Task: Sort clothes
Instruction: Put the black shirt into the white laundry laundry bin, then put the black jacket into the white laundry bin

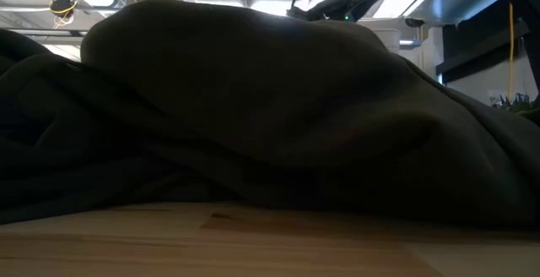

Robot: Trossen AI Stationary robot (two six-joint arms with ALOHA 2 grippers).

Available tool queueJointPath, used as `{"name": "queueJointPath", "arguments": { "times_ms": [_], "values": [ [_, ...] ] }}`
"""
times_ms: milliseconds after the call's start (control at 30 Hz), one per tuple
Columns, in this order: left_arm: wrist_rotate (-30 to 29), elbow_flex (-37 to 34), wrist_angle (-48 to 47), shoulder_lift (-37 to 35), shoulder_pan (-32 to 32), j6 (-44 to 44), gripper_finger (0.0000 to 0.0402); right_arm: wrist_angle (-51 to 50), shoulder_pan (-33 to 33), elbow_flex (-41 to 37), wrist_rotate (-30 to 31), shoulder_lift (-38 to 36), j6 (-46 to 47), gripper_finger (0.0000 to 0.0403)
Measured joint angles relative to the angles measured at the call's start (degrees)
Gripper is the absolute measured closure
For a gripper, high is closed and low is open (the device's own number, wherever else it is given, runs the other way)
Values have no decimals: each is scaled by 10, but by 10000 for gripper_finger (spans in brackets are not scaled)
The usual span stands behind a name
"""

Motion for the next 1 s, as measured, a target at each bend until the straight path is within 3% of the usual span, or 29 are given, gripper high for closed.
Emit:
{"name": "queueJointPath", "arguments": {
  "times_ms": [167,433,667,833,1000],
  "values": [
    [15,0,0,0,0,0,229,-55,-1,55,-1,-3,-2,288],
    [59,0,0,0,0,4,229,-223,11,264,-9,-22,-23,187],
    [82,0,-1,-4,0,15,229,-355,51,457,-7,-30,-27,155],
    [87,0,-7,-11,1,13,229,-371,125,394,-84,-104,-32,155],
    [88,0,-17,-11,1,4,229,-395,239,334,-88,-129,-30,155]
  ]
}}
